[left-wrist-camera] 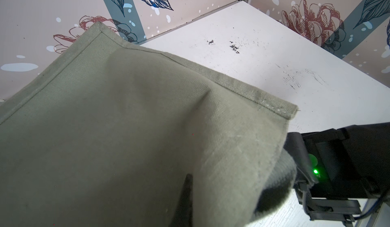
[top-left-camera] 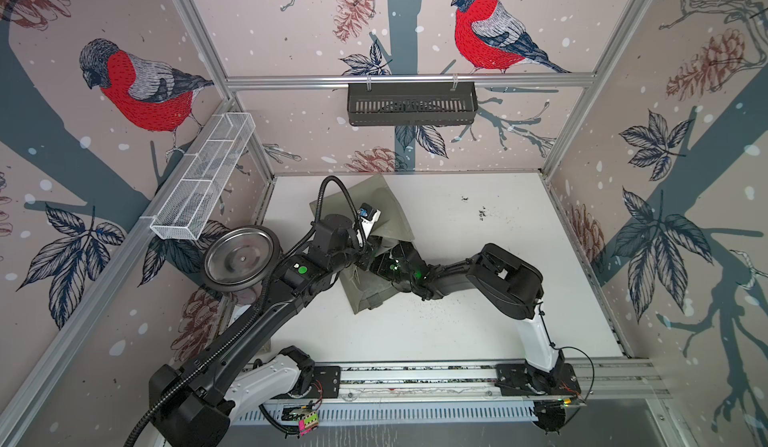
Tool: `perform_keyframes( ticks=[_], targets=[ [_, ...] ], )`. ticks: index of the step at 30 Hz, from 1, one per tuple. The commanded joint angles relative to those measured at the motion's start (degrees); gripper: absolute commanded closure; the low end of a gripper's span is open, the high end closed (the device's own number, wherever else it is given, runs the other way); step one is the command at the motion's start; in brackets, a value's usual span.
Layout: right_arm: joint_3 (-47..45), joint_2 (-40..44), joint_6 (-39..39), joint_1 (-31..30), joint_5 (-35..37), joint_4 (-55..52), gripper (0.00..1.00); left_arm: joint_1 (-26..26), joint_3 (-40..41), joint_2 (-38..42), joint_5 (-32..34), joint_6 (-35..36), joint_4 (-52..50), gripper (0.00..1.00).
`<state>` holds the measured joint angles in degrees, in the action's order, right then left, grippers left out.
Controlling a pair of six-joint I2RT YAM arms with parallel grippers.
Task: Take out the folding fans from the tote bags
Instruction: Pick up the folding fan from the canvas bag.
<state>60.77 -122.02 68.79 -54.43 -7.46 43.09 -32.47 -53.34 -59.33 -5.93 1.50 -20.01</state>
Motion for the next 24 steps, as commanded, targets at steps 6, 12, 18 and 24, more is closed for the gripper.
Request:
perform_keyframes(
  ticks=[6, 12, 18, 24],
  targets=[
    [-0.4, 1.4, 0.1, -0.7, -1.2, 2.7, 0.58, -0.8, -0.3, 0.0, 0.2, 0.7, 2.0, 1.00],
    [0.7, 1.3, 0.2, -0.6, -1.3, 1.1, 0.60, -0.8, -0.2, 0.1, 0.4, 0.7, 2.0, 1.00],
    [0.7, 0.3, -0.3, -0.9, -0.2, 1.0, 0.59, -1.4, 0.0, -0.2, 0.7, 0.7, 1.9, 1.00],
    [2.5, -3.4, 3.5, 0.1, -2.8, 2.5, 0.52, -1.3, -0.4, -0.4, 0.7, 0.8, 1.8, 1.00]
  ],
)
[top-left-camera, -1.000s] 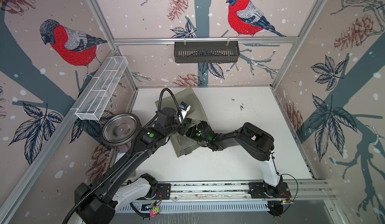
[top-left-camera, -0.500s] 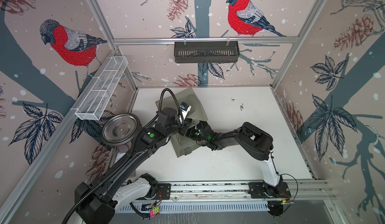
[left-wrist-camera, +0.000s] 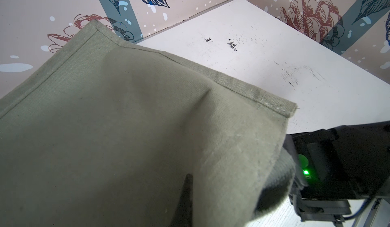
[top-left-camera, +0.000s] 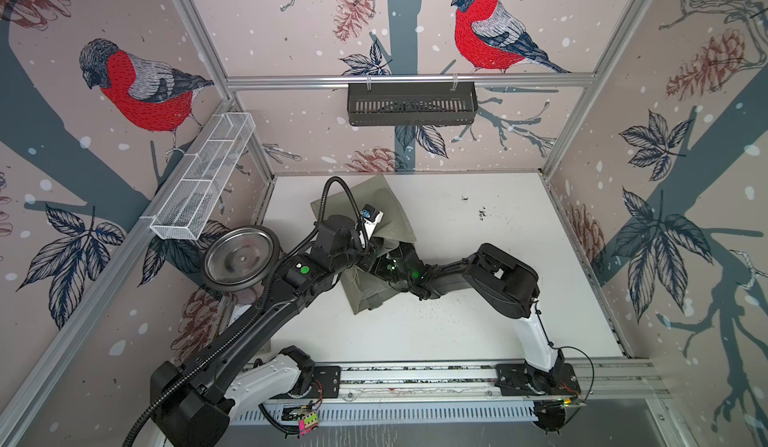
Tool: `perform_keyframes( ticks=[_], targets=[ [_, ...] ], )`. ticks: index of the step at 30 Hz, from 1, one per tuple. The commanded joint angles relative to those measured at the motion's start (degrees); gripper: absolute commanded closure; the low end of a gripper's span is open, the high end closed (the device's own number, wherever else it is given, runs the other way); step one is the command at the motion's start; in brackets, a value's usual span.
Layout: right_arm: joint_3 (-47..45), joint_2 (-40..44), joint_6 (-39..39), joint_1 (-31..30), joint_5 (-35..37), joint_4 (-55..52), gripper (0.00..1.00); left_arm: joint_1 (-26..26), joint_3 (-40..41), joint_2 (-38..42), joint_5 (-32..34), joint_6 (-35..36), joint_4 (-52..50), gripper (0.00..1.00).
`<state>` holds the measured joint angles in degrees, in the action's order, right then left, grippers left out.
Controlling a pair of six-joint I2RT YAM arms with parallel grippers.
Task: Take out the folding fans from the tote bags
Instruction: Pick up the folding fan from the canvas bag.
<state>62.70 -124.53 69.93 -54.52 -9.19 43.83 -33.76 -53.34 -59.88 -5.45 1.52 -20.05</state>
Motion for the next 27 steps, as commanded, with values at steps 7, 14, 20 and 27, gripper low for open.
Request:
perform_keyframes(
  ticks=[7, 14, 20, 27],
  targets=[
    [-1.1, -0.7, 6.0, 0.7, -3.6, 8.5, 0.53, -0.3, 0.0, 0.1, 0.2, 0.7, 1.9, 1.00],
    [-4.2, 0.5, 7.1, 0.1, -2.0, 14.2, 0.54, -0.3, -0.4, -0.1, 0.4, 0.9, 1.5, 1.00],
    [-2.5, -3.9, 10.6, 0.2, -4.6, 18.7, 0.55, -0.4, 0.0, 0.0, 0.0, 0.8, 1.9, 1.00],
    [-1.6, -3.5, 10.3, 0.8, -3.9, 18.5, 0.64, -0.4, -0.3, -0.1, 0.1, 0.8, 1.7, 1.00]
  ],
)
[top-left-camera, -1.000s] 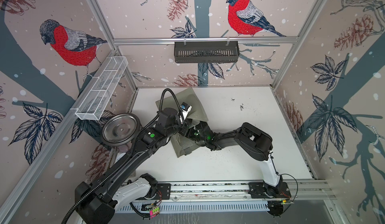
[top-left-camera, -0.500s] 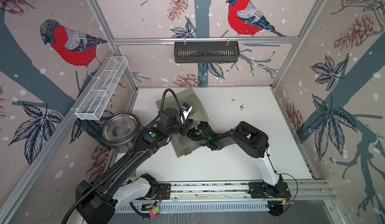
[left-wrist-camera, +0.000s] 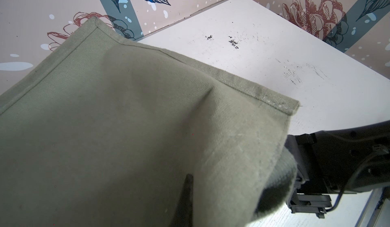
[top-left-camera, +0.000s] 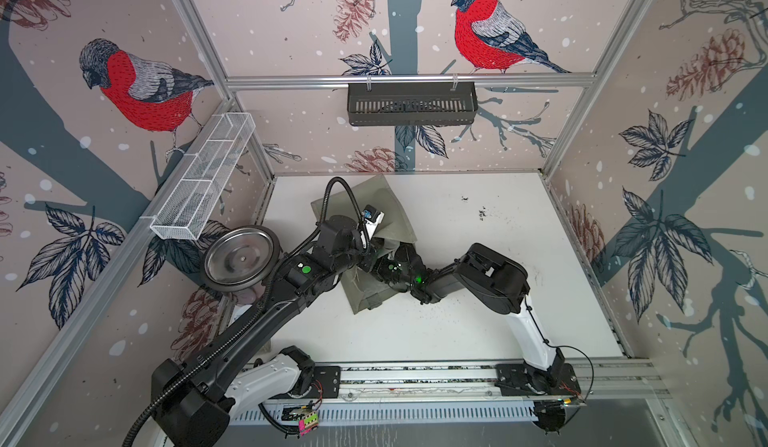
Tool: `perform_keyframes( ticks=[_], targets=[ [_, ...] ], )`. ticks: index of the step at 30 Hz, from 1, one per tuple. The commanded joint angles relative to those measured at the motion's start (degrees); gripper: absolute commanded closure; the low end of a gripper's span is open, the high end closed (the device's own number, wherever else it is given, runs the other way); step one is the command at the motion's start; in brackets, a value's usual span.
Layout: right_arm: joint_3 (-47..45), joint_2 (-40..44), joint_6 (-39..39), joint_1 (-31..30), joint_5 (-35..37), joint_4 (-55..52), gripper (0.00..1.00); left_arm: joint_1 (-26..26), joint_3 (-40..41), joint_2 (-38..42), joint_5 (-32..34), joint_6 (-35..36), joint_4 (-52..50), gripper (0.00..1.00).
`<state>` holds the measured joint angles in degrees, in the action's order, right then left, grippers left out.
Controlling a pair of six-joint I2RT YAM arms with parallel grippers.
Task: Take out the folding fans from the tote bags
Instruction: Pick up the folding fan from the canvas bag.
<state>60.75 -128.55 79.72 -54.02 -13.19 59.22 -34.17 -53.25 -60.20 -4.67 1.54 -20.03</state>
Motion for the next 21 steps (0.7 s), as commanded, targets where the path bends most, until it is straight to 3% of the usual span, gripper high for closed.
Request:
perform_keyframes(
  ticks=[1, 13, 18, 21],
  targets=[
    [0.3, 1.0, 0.1, 0.4, 0.1, 3.2, 0.67, 0.0, -0.3, 0.3, -0.7, 0.8, 1.7, 1.00],
    [0.4, -1.1, 1.9, 0.4, -0.6, 5.7, 0.74, 0.0, -0.4, 0.3, -1.1, 0.7, 1.5, 1.00],
    [-2.0, 2.0, -0.5, 0.2, 0.5, 4.9, 0.85, -0.1, -0.2, 0.9, -0.8, 0.7, 1.6, 1.00],
    [-3.9, 4.9, -1.8, -0.5, 0.5, 2.5, 0.87, -0.1, -0.2, 0.9, -0.5, 0.8, 1.6, 1.00]
  ],
)
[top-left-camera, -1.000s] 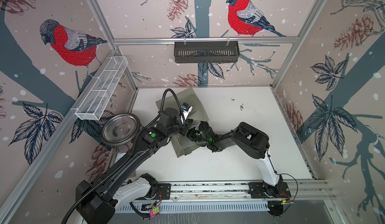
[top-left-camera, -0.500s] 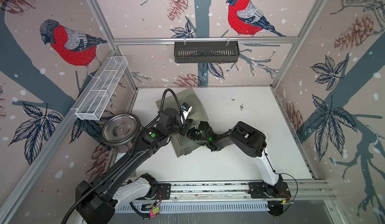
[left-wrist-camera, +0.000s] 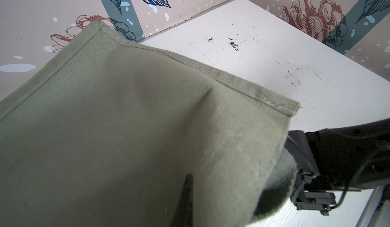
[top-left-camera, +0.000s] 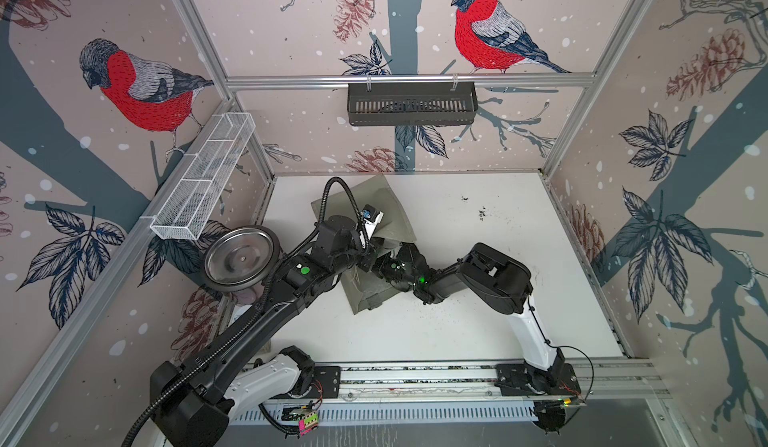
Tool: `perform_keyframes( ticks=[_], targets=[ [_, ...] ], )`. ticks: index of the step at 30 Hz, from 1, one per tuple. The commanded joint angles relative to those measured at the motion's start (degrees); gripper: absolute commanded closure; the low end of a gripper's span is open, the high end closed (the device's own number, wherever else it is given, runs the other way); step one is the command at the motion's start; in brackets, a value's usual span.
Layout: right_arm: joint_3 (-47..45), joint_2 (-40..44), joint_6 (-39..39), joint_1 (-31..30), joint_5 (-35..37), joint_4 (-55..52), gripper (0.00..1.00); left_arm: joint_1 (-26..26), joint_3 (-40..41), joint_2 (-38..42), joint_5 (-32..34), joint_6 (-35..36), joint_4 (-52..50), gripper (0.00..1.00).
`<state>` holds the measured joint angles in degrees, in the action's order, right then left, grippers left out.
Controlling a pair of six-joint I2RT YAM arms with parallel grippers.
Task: Take out the folding fans from the tote bags
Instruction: Pick up the folding fan from the canvas bag.
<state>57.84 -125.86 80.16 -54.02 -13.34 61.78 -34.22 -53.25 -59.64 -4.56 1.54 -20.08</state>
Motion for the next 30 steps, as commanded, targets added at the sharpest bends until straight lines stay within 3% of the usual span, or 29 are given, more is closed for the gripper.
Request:
perform_keyframes(
  ticks=[1, 11, 16, 20, 30],
  targets=[
    [-1.6, 3.2, -2.5, -0.6, 0.5, -0.9, 0.87, 0.0, -0.2, 0.2, -0.6, 0.8, 1.5, 1.00],
    [-10.7, 10.9, -6.3, -2.3, -1.3, -9.4, 0.85, 0.0, -0.1, 0.1, -0.3, 0.9, 1.5, 1.00],
    [-11.3, 13.5, -11.7, -3.0, 3.1, -15.9, 0.80, 0.0, -0.1, 0.0, -0.1, 0.9, 1.4, 1.00],
    [-8.1, 9.8, -11.9, -2.0, 0.7, -15.3, 0.70, 0.0, -0.4, -0.4, -0.2, 0.9, 1.3, 1.00],
    [-3.5, 3.4, -9.5, -1.1, -2.9, -10.9, 0.67, 0.0, -0.1, -0.7, -0.2, 0.9, 1.3, 1.00]
  ],
)
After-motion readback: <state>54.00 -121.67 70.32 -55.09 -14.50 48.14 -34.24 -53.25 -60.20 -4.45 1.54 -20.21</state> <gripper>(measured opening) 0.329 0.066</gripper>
